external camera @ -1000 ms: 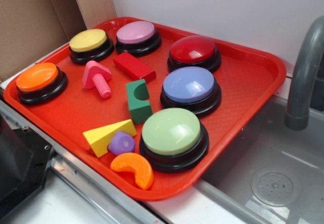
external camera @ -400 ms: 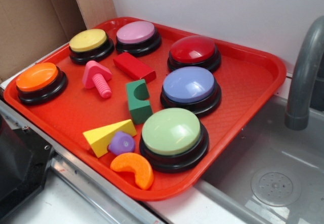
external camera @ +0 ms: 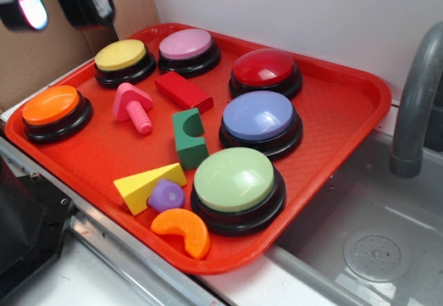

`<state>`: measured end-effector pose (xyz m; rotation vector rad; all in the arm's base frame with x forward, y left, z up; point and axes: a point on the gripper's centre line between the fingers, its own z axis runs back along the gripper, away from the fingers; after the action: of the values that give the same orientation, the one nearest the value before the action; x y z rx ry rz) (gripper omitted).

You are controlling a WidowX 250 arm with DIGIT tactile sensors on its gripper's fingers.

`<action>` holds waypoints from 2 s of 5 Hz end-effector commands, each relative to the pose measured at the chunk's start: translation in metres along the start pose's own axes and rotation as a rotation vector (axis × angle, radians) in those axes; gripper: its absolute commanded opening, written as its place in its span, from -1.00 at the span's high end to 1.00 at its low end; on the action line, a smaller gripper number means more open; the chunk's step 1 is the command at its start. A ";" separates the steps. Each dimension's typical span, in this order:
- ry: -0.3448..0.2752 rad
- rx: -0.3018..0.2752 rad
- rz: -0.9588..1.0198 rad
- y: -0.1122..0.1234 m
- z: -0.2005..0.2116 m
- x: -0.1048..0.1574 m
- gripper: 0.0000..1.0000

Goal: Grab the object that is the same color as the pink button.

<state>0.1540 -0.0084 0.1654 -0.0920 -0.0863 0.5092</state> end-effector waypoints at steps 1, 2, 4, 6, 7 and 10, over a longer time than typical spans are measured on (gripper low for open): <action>-0.115 0.007 0.220 0.003 -0.062 0.032 -1.00; -0.175 0.012 0.297 0.010 -0.082 0.046 -1.00; -0.253 0.048 0.475 0.027 -0.127 0.067 -1.00; -0.259 0.074 0.510 0.037 -0.147 0.070 1.00; -0.225 0.080 0.458 0.034 -0.145 0.072 1.00; -0.182 0.091 0.113 0.020 -0.087 0.083 1.00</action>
<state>0.2163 0.0333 0.0646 0.0520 -0.1840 0.6307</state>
